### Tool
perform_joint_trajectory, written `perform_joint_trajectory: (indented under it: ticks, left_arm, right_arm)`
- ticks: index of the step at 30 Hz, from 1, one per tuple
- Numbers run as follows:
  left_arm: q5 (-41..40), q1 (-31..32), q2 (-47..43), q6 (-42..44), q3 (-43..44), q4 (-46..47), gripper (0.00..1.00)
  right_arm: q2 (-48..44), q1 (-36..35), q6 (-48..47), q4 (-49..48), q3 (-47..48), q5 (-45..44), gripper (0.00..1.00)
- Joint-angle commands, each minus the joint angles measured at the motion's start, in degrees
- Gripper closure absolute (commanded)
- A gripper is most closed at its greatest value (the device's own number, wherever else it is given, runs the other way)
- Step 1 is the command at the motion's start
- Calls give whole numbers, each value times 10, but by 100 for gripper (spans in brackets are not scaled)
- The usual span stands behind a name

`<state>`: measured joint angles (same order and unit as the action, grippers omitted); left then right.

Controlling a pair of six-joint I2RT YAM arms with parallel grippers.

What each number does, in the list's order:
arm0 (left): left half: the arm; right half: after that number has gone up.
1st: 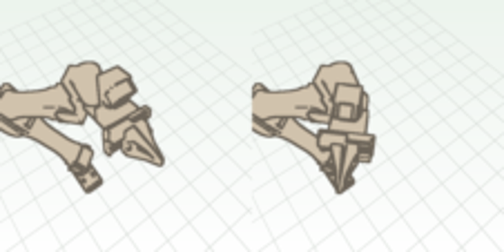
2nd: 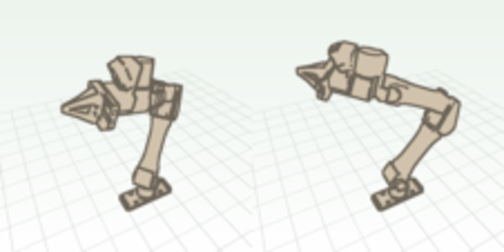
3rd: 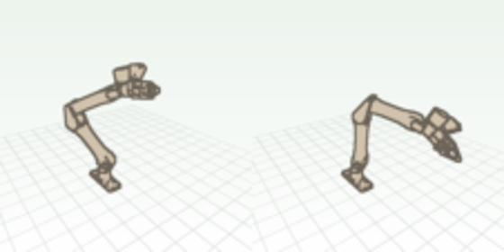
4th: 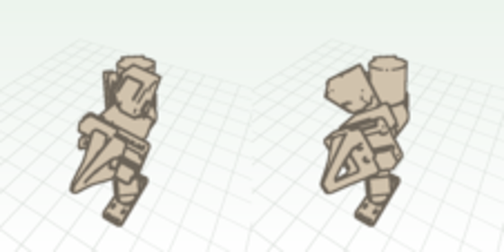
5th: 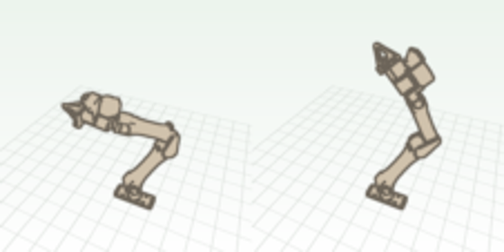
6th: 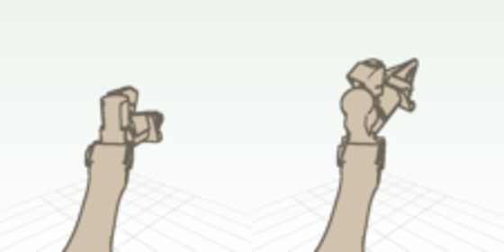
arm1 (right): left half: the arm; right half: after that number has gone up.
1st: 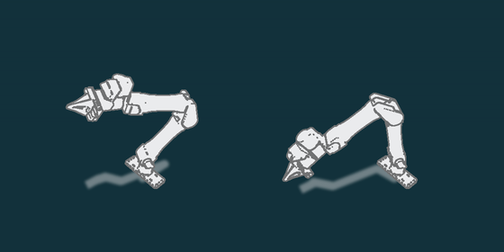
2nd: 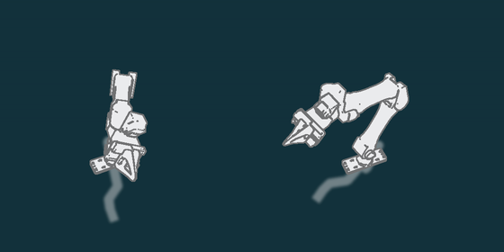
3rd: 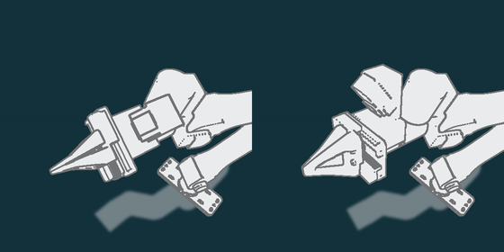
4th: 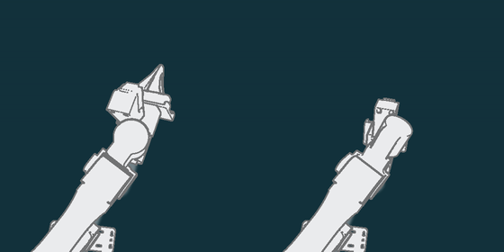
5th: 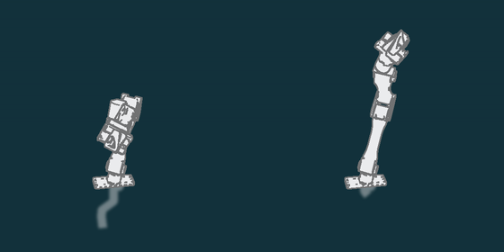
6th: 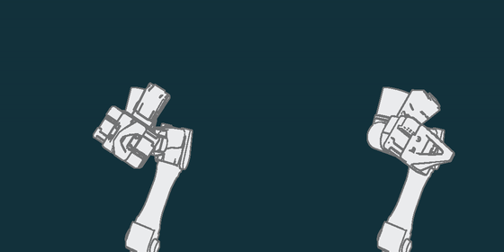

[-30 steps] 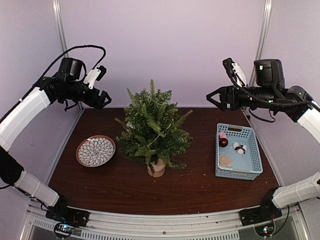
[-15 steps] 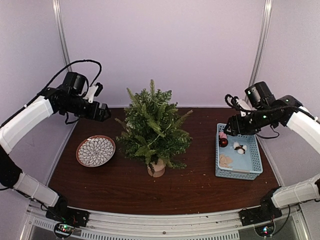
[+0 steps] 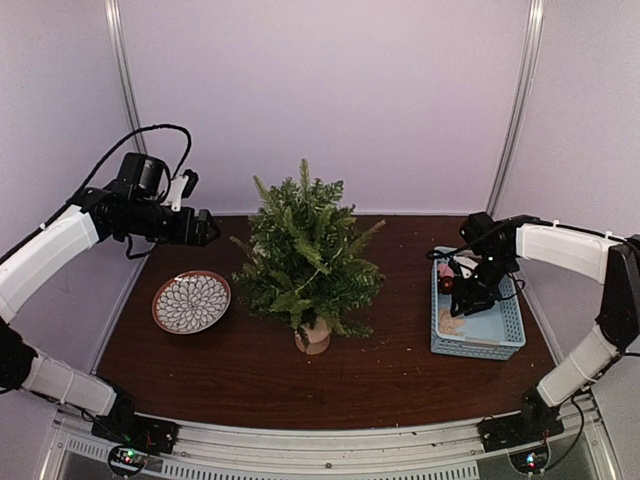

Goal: Decorate the small christmas tree

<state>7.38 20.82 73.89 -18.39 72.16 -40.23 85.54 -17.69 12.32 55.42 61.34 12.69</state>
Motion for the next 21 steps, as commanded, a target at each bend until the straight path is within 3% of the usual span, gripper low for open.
perform_joint_trajectory:
  ticks: [1, 14, 21]
  left_arm:
    - [9, -4, 10, -15, 14, 12, 10]
    - [-11, -4, -7, 13, 39, -20, 11]
    - [-27, -4, -20, 12, 28, -20, 11]
  right_arm:
    - [33, 9, -19, -44, 0, 32, 63]
    - [165, 31, -28, -113, 19, 17, 65]
    - [119, 72, 37, -147, -7, -16, 68]
